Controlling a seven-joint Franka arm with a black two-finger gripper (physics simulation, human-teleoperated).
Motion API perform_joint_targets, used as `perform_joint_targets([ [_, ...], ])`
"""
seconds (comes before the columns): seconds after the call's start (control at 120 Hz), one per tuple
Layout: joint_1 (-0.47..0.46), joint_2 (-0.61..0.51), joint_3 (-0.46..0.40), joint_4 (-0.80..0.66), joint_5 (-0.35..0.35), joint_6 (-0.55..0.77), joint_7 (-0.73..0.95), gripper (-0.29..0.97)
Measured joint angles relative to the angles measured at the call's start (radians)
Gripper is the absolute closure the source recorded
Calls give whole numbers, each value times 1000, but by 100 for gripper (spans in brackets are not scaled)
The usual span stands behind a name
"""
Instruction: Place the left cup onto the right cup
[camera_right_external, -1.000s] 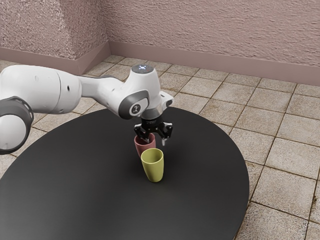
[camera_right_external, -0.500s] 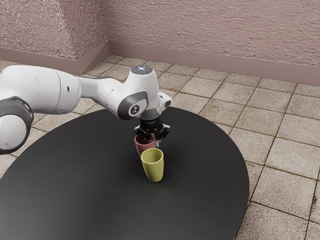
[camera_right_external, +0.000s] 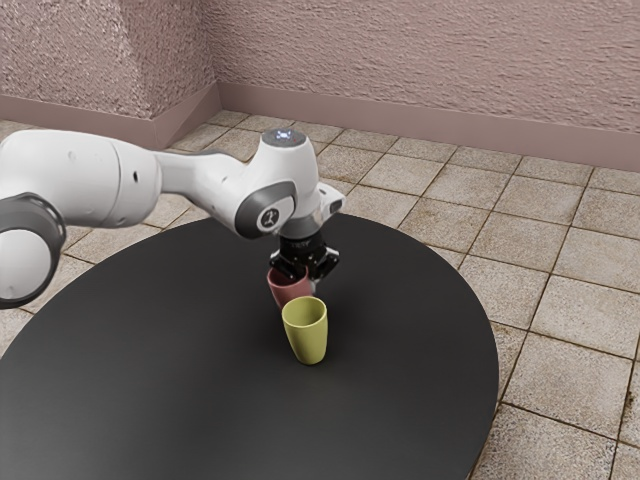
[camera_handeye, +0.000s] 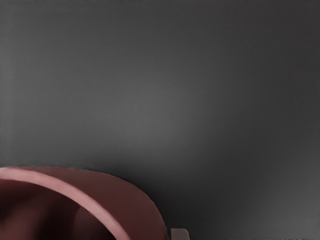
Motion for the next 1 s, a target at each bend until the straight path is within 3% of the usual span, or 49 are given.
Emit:
perform_joint_targets([
  [0.533,-6,-119,-1,2,1,-94,19,78],
  [1.0,-18,-182,-18,28,46,-199,28,78],
])
